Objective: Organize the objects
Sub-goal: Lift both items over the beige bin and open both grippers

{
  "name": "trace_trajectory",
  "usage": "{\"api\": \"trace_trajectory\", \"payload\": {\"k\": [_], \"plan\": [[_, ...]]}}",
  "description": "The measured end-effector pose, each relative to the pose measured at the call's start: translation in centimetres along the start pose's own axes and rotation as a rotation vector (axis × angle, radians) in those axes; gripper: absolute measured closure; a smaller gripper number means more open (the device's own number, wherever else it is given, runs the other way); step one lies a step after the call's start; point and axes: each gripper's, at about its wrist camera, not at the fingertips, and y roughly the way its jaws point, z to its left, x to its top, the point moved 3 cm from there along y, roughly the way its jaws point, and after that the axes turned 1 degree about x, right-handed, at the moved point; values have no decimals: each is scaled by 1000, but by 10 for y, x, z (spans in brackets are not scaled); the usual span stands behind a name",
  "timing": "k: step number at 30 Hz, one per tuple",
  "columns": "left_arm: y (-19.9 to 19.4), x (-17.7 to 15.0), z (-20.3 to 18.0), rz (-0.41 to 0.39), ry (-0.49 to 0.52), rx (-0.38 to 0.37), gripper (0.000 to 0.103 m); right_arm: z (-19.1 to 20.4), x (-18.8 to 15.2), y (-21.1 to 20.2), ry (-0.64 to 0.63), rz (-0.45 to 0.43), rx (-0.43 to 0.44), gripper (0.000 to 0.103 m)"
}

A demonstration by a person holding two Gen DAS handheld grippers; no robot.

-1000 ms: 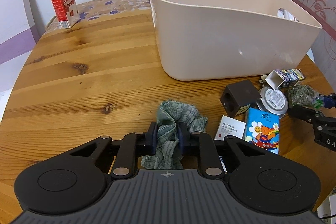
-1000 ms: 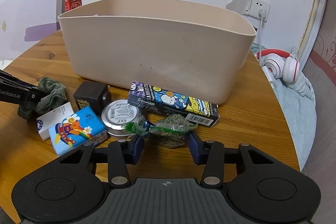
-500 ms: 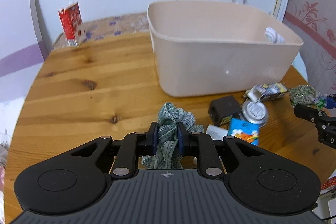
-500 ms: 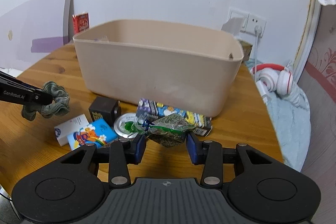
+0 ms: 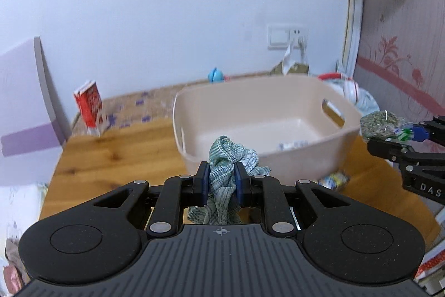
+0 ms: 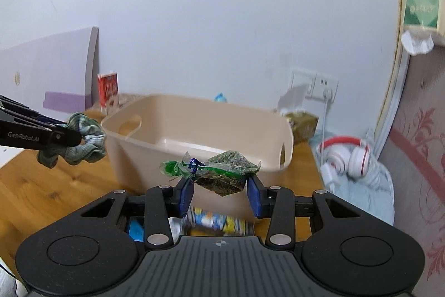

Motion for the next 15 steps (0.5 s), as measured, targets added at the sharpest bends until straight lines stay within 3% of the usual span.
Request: {"api": "trace_trajectory", "payload": {"k": [15], "plan": [[50,45,-17,-41,24,12,84,-15,50,48,-24,-56,10,64]]}}
